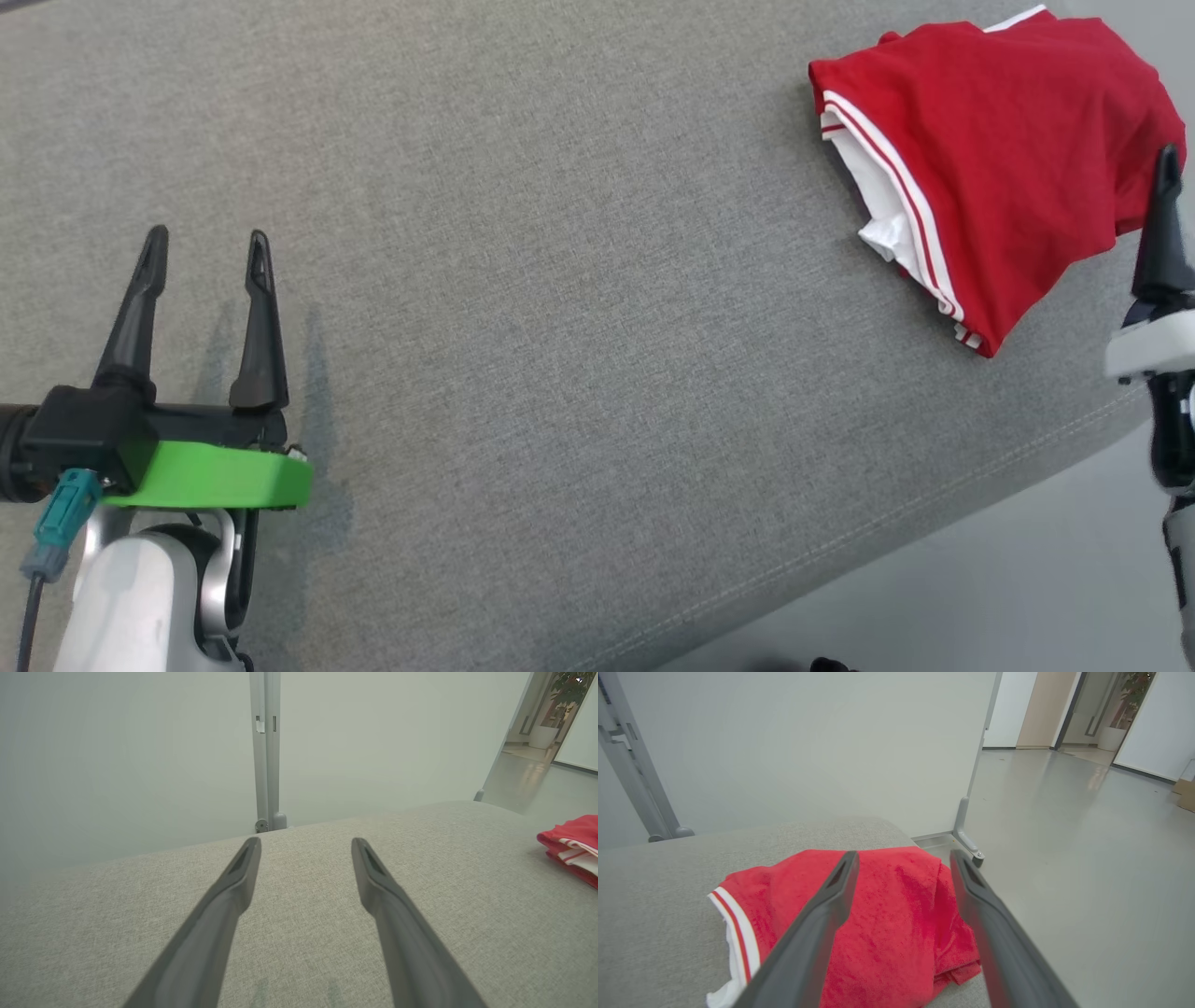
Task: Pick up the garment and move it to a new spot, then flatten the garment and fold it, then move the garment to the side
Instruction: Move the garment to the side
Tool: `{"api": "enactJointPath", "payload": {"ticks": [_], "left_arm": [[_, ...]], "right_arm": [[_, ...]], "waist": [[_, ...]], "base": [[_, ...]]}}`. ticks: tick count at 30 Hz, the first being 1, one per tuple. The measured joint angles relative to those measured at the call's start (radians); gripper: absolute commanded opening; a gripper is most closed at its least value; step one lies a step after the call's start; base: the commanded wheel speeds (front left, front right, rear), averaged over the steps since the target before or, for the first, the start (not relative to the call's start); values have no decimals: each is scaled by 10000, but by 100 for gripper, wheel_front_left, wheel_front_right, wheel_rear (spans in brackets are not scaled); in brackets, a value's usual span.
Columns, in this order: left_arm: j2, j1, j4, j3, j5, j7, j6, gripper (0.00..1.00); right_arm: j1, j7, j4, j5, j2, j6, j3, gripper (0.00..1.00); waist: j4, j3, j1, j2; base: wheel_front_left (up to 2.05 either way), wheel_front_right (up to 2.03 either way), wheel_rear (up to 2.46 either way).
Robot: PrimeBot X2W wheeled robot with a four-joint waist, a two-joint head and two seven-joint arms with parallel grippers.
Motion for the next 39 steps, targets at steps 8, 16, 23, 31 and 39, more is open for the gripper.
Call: {"api": "enactJointPath", "payload": {"ticks": [8, 16, 23, 31, 39], "left_arm": [[-278, 558, 207, -4, -265, -169, 148, 100], [-297, 1138, 495, 395, -696, -345, 320, 100], [-221, 1761, 616, 543, -802, -416, 399, 100], [-261, 2127, 690, 261, -890, -357, 284, 100], [-203, 2417, 717, 146, -951, -228, 251, 100]], "right_arm": [[1248, 25, -1870, -717, 949, 0, 585, 100], [1678, 608, -2583, -1135, 1507, 0, 1402, 100], [2280, 874, -2721, -1277, 1645, 0, 1751, 100], [3098, 1206, -3005, -1398, 1547, 0, 1728, 100], [3747, 1400, -3373, -1411, 1572, 0, 1402, 100]], "waist": [[537, -962, 0, 0], [1519, -1605, 0, 0], [2105, -2376, 0, 0], [2516, -3182, -1, 0], [2607, -3719, -1, 0]], "base": [[0, 0, 0], [0, 0, 0], [0, 0, 0], [0, 0, 0], [0, 0, 0]]}}
